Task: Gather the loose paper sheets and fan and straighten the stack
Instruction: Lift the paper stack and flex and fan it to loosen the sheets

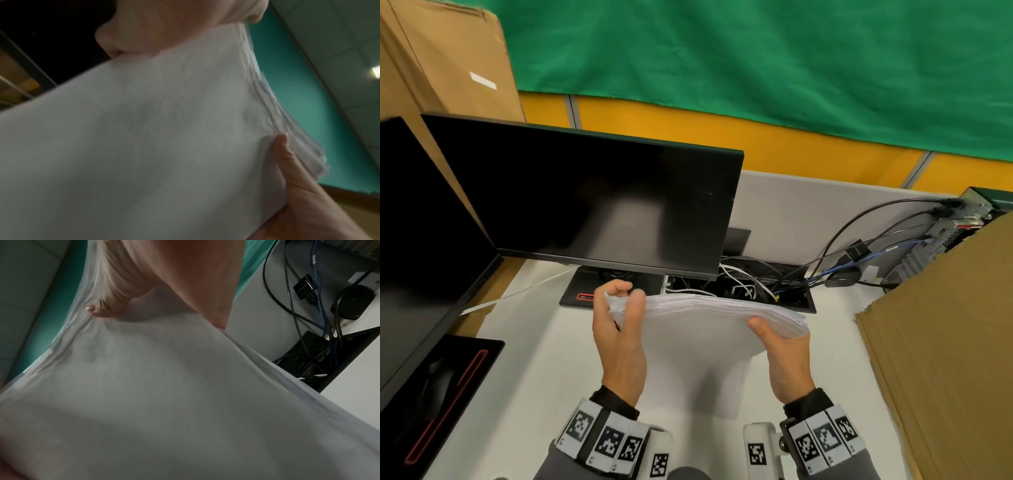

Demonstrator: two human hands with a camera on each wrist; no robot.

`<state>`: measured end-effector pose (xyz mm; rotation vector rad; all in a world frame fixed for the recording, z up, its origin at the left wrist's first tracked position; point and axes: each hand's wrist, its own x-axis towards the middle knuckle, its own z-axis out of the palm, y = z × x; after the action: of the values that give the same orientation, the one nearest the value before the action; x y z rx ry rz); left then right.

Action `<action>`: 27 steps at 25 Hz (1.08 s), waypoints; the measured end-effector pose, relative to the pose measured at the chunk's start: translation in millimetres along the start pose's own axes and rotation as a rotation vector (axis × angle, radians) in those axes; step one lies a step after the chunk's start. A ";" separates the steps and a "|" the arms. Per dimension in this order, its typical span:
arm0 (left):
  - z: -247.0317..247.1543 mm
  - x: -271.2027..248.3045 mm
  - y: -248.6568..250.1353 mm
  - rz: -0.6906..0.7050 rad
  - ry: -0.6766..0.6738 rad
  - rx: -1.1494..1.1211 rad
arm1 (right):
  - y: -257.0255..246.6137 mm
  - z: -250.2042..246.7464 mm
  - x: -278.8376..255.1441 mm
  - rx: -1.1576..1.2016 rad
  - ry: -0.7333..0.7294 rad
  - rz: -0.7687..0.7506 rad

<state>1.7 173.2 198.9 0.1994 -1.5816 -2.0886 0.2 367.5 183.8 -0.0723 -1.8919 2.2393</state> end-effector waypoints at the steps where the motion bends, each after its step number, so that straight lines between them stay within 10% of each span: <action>1: 3.0 0.7 2.2 -0.037 0.043 -0.013 | 0.5 0.8 -1.0 -0.006 0.001 -0.005; 27: 16.0 5.6 27.1 0.145 0.197 0.000 | -30.1 45.0 1.1 0.100 0.570 -0.108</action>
<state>-1.3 179.0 230.2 0.2730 -1.4348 -1.8966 -4.7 328.7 221.3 -0.5188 -1.4403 1.9588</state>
